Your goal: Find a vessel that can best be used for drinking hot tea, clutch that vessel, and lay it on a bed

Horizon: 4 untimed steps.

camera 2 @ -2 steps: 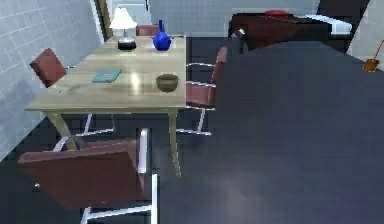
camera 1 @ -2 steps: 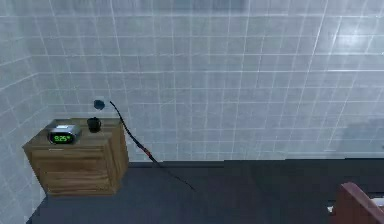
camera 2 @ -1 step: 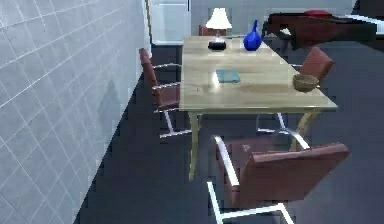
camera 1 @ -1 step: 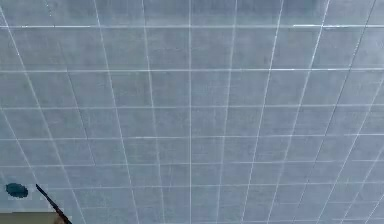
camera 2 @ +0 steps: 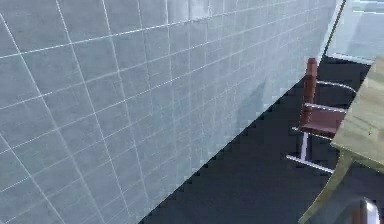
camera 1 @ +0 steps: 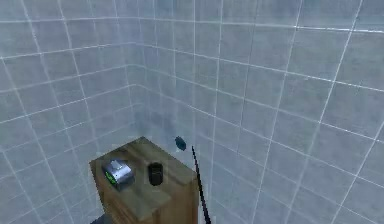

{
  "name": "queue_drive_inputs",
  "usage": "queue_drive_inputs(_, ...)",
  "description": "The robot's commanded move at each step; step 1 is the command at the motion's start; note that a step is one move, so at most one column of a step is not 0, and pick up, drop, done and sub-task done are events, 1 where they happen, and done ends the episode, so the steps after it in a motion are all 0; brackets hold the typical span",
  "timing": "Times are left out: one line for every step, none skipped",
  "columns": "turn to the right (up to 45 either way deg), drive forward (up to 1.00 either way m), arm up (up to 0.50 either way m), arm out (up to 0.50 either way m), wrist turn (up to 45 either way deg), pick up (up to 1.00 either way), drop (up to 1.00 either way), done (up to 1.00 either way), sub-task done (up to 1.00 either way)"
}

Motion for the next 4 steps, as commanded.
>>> queue_drive_inputs(-45.0, 0.00, 0.00, 0.00, 0.0, 0.00, 0.00, 0.00, 0.00)
queue_drive_inputs(-45.0, 0.00, 0.00, 0.00, 0.0, 0.00, 0.00, 0.00, 0.00)
queue_drive_inputs(-12.0, 0.00, 0.00, 0.00, 0.0, 0.00, 0.00, 0.00, 0.00)
queue_drive_inputs(45.0, 0.00, 0.00, 0.00, 0.0, 0.00, 0.00, 0.00, 0.00)
